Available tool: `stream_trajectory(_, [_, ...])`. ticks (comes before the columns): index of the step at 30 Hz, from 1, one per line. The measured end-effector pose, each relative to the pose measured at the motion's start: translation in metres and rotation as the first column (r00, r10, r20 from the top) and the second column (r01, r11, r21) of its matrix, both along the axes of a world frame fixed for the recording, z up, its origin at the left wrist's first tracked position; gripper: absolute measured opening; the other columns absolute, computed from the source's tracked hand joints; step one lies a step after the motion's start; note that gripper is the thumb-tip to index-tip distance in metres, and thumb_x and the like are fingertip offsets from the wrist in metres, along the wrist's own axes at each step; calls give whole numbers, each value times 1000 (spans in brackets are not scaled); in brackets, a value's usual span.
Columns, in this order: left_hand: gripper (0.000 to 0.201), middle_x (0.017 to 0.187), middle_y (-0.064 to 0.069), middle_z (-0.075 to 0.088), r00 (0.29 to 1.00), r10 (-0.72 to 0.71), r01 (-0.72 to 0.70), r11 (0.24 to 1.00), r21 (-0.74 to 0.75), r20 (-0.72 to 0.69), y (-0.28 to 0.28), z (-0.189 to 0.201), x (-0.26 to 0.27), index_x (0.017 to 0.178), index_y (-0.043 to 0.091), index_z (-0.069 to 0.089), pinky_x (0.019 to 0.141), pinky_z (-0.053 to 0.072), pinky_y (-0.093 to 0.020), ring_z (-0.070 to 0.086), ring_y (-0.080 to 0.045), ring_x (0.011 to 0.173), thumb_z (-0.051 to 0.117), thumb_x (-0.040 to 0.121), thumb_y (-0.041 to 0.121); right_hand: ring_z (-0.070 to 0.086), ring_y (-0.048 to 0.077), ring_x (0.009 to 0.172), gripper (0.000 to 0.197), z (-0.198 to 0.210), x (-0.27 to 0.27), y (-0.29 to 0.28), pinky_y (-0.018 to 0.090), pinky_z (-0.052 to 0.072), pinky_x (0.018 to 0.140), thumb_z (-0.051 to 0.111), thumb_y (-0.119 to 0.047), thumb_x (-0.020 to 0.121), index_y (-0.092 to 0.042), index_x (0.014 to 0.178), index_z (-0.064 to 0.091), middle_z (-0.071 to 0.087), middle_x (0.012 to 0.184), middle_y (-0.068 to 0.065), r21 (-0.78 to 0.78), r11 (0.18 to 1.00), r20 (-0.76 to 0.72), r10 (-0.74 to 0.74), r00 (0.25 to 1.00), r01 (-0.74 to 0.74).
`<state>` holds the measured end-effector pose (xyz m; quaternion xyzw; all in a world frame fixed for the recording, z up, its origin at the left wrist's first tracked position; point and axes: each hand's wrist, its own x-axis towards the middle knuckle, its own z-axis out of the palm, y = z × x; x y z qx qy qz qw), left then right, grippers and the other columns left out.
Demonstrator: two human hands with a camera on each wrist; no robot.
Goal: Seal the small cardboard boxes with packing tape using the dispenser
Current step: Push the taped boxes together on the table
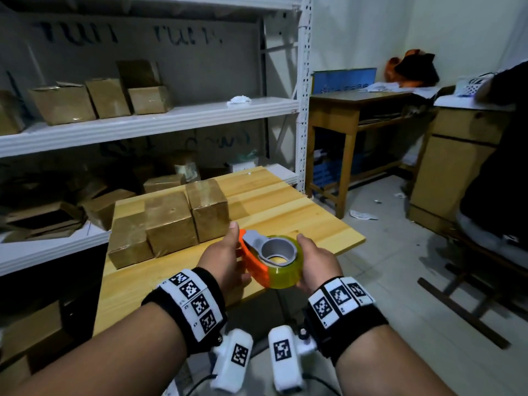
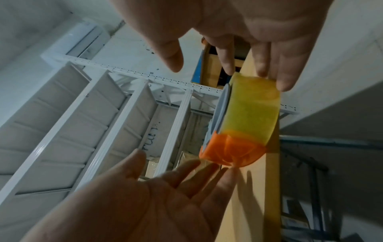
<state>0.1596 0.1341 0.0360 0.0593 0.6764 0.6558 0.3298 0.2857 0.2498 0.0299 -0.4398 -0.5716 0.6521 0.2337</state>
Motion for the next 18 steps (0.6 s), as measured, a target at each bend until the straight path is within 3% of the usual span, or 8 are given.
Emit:
stream_trajectory(3, [73, 114, -14, 75, 999, 3, -4, 1000, -22, -40, 17, 1, 3, 117, 12, 73, 75, 55, -40, 68, -35, 94, 47, 95, 77, 62, 28, 79, 38, 5, 2, 9, 41, 55, 85, 51, -43, 109, -13, 88, 63, 61, 80, 6, -21, 1000, 78, -11, 997, 13])
stream_trajectory(4, [74, 116, -13, 75, 999, 1, -2, 1000, -19, -42, 22, 3, 4, 118, 13, 72, 77, 55, -40, 68, -34, 99, 46, 94, 78, 62, 28, 80, 36, 7, 1, 11, 40, 55, 84, 49, -43, 109, -15, 92, 63, 57, 77, 3, -2, 1000, 90, -6, 996, 7])
stream_trajectory(6, [77, 120, -10, 74, 999, -15, 15, 1000, -4, -35, 35, 9, 7, 124, 12, 70, 83, 55, -40, 68, -30, 109, 45, 94, 79, 69, 42, 103, 44, 10, 1, 20, 45, 56, 94, 51, -44, 108, -6, 116, 72, 55, 75, 1, 14, 1000, 33, -23, 999, 22])
stream_trajectory(8, [84, 132, -10, 70, 998, -43, 44, 999, 5, -35, 50, 15, 8, 136, 11, 64, 96, 55, -42, 65, -30, 118, 46, 92, 80, 66, 45, 122, 57, 12, -1, 31, 46, 54, 100, 53, -45, 108, 6, 129, 67, 64, 84, 10, 15, 999, 0, -35, 999, 35])
stream_trajectory(10, [90, 141, -10, 66, 997, -63, 63, 998, 1, -41, 65, 19, 8, 143, 8, 59, 105, 51, -46, 62, -31, 126, 46, 91, 80, 64, 44, 127, 60, 12, -2, 40, 44, 53, 100, 51, -45, 108, 8, 133, 65, 73, 116, 25, 32, 999, 10, -44, 999, 43])
stream_trajectory(12, [91, 137, -10, 68, 997, -51, 51, 999, 4, -52, 79, 20, 5, 142, 8, 61, 93, 54, -42, 64, -29, 122, 46, 91, 82, 63, 43, 128, 63, 12, -3, 48, 42, 52, 100, 48, -47, 109, 8, 135, 63, 67, 136, 29, 30, 998, -8, -63, 998, 63])
stream_trajectory(14, [91, 132, -8, 70, 998, -46, 46, 999, 4, -53, 89, 20, 2, 137, 8, 64, 83, 56, -38, 66, -28, 117, 47, 89, 83, 62, 42, 130, 65, 12, -5, 55, 42, 52, 101, 46, -49, 109, 8, 137, 61, 65, 139, 29, 8, 997, -21, -75, 997, 75])
stream_trajectory(18, [87, 127, -8, 72, 998, -51, 51, 999, 0, -45, 105, 14, -8, 130, 11, 67, 77, 56, -37, 66, -28, 116, 47, 88, 84, 64, 45, 127, 69, 4, -15, 68, 46, 54, 102, 48, -52, 108, 11, 135, 61, 65, 137, 32, -38, 991, -100, -133, 986, 130])
